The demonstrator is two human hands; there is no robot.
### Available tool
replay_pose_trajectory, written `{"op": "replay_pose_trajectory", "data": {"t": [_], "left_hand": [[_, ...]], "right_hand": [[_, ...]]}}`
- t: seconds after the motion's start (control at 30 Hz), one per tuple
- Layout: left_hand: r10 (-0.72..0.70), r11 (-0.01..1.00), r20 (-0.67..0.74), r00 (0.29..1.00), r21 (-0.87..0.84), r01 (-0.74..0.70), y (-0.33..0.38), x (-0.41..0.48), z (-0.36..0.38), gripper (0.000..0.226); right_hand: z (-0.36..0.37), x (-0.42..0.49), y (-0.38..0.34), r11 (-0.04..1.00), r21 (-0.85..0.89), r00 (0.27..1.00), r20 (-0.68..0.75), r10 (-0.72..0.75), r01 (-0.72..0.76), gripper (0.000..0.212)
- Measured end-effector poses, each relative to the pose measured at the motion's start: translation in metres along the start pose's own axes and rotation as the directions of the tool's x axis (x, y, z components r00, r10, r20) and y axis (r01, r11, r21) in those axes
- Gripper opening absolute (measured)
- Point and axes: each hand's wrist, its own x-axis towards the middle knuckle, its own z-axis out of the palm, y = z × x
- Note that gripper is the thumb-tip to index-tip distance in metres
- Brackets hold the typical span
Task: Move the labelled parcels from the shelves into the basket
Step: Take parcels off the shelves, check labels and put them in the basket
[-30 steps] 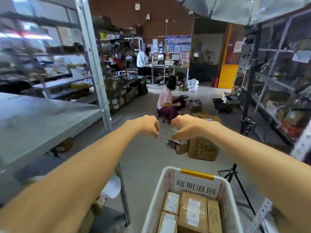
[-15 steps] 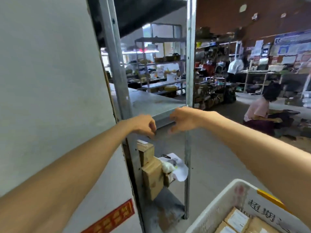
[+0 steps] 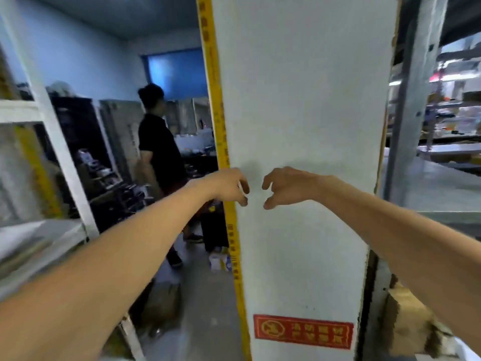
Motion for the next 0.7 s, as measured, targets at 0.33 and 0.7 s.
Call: {"op": "replay_pose_trajectory", "data": {"t": [0.33,0.7], "left_hand": [[-0.446,0.893,-0.032,0.895,0.05,0.447,-0.152,-0.184,-0.057,0.032],[-0.846,0.446,-0.298,0.443,0.06,0.893,-0.176,-0.383,-0.123,0.034]], "right_hand": [[0.005,0.045,-0.201,0.876,0.05,0.872,0.085,-0.482,0.479,0.059],[-0.023,0.044,-0.399,0.494,0.044,0.493,0.032,-0.87,0.869,0.051]]}}
